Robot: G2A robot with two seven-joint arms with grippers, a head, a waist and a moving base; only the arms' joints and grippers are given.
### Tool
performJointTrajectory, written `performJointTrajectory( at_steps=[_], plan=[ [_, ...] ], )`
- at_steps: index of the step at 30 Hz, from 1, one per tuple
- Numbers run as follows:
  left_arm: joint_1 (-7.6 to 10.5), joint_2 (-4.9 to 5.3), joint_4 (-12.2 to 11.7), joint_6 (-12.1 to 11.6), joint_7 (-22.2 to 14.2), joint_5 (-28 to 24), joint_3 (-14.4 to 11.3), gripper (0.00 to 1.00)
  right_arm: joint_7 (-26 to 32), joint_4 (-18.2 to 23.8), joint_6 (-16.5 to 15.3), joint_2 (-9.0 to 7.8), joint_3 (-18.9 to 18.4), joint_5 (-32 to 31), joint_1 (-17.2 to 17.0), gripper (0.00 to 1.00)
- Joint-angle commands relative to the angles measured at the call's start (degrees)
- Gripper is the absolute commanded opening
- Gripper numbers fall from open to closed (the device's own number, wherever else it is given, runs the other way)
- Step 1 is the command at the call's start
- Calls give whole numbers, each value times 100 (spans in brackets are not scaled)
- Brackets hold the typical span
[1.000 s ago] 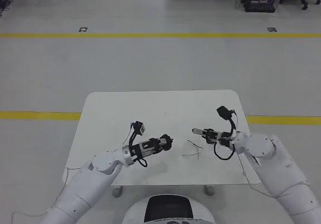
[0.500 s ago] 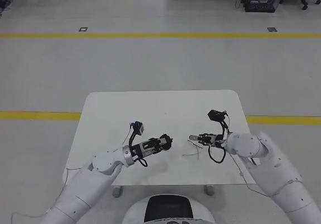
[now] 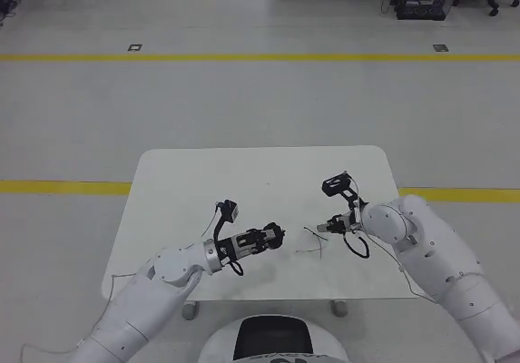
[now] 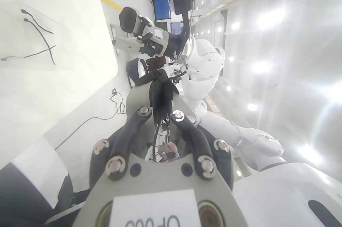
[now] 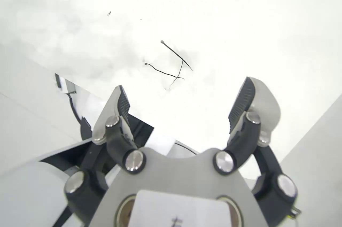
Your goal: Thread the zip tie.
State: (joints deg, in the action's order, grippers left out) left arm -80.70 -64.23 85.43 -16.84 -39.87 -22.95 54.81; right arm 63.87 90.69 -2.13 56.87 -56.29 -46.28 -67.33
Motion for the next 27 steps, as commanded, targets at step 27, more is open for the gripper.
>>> performJointTrajectory(
  at_steps=[27],
  plan=[
    [-229,90,235,-40,97,-65,130,0,345,-1199,-1735,257,1784,-344,1393,100]
  ],
)
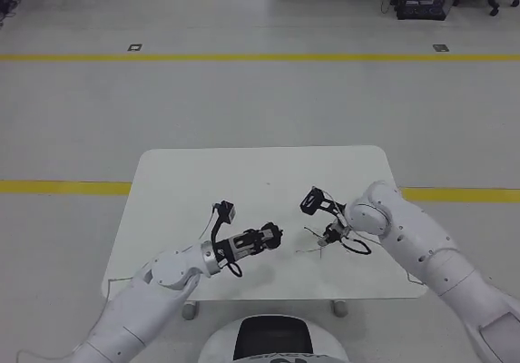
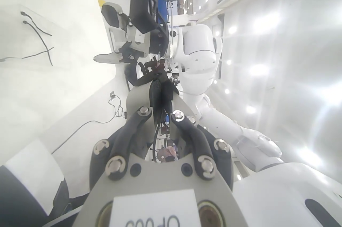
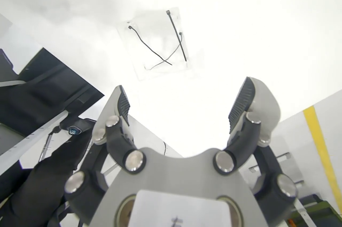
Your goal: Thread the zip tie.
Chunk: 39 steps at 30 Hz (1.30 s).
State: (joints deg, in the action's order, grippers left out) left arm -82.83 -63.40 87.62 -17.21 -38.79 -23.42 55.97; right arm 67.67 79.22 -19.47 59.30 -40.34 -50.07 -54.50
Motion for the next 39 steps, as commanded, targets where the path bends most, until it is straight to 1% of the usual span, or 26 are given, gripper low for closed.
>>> performJointTrajectory(
  at_steps=[1,3,10,11,13,14,20,22,23,29,31,33,37,38,39],
  plan=[
    [-27,12,24,-5,-20,-30,24,0,-80,-119,-1,22,335,96,204,100],
    [-24,21,43,0,-80,-5,22,0,-80,-119,-1,22,335,96,204,100],
    [-22,24,42,3,-72,9,24,0,-80,-119,-1,22,335,96,204,100],
    [-23,20,52,31,-12,23,6,0,-164,-75,-1,24,368,99,170,100],
    [-13,14,73,62,24,66,-41,0,-155,-92,-1,13,551,25,190,100],
    [-5,12,85,70,19,85,-68,0,-162,-59,-1,12,763,-134,272,100],
    [-11,22,107,46,89,112,-71,0,-508,-385,-1,-1,1609,198,815,100],
    [-26,30,116,39,116,112,-58,0,-589,-398,-1,3,2072,210,1039,100],
    [-30,33,122,42,117,117,-57,0,-635,-446,-1,2,2169,264,1107,100],
    [-31,34,124,42,116,120,-56,0,-635,-446,-1,2,2169,264,1107,100],
    [-31,34,124,42,116,120,-56,0,-870,-430,-1,-1,2193,160,1042,100],
    [-31,34,124,42,116,120,-56,0,-1010,-464,-1,-9,2219,60,1047,100],
    [-31,34,124,42,116,120,-56,0,-1414,-445,-1,-49,2433,-58,1117,100],
    [-31,34,124,42,116,120,-56,0,-1521,-482,-1,-65,2511,-43,1157,91],
    [-31,34,124,42,116,120,-56,0,-1575,-490,-1,-73,2588,-25,1189,78]
  ],
)
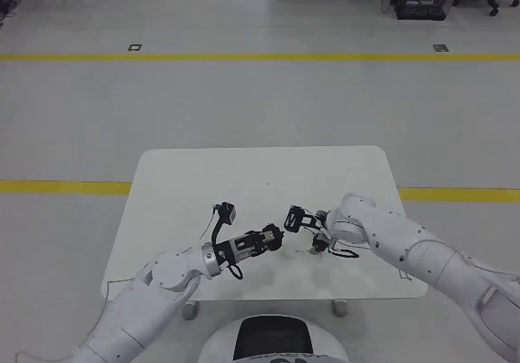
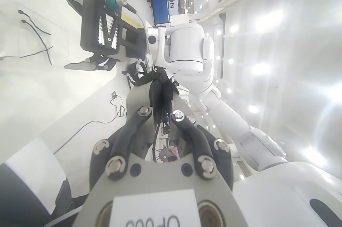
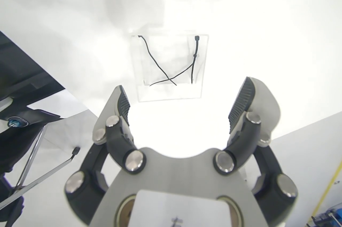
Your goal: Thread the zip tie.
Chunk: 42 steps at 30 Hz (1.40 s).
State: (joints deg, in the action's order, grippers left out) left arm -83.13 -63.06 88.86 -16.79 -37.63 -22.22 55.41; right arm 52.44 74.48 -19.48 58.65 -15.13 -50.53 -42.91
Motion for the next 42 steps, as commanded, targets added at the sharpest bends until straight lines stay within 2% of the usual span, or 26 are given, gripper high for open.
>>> performJointTrajectory(
  at_steps=[1,2,6,13,22,33,42],
  plan=[
    [0,0,0,0,0,0,0,0,-86,-35,0,-14,145,58,71,60],
    [0,0,0,0,0,0,0,0,-137,-75,0,-18,238,131,128,49],
    [0,0,0,0,0,0,0,0,-230,-120,0,-11,539,350,313,44],
    [0,0,0,0,0,0,0,0,-128,-123,0,41,539,328,299,33],
    [0,0,0,0,0,0,0,0,-67,-238,0,193,539,333,216,28],
    [0,0,0,0,0,0,0,0,177,-638,0,480,539,544,157,25],
    [0,0,0,0,0,0,0,0,141,-935,0,673,539,514,143,23]
  ],
)
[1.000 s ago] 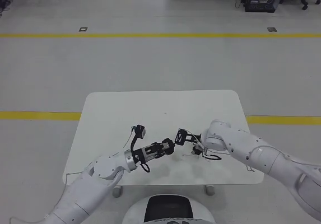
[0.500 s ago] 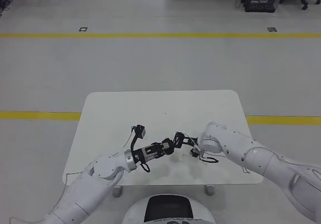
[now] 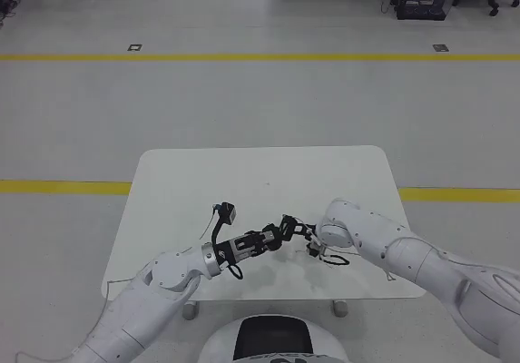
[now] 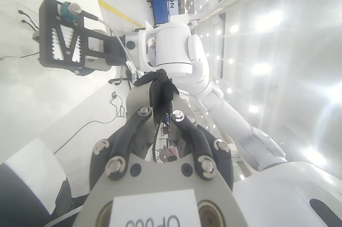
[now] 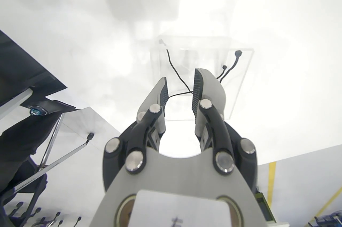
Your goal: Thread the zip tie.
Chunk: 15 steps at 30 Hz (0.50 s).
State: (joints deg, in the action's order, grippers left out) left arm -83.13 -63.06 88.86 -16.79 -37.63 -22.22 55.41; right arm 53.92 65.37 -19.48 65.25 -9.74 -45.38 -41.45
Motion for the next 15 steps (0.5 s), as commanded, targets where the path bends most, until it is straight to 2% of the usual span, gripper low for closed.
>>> performJointTrajectory(
  at_steps=[1,15],
  plan=[
    [0,0,0,0,0,0,0,0,-9,-68,0,37,0,1,-11,23],
    [0,0,0,0,0,0,0,0,287,-319,0,223,0,329,-19,22]
  ],
)
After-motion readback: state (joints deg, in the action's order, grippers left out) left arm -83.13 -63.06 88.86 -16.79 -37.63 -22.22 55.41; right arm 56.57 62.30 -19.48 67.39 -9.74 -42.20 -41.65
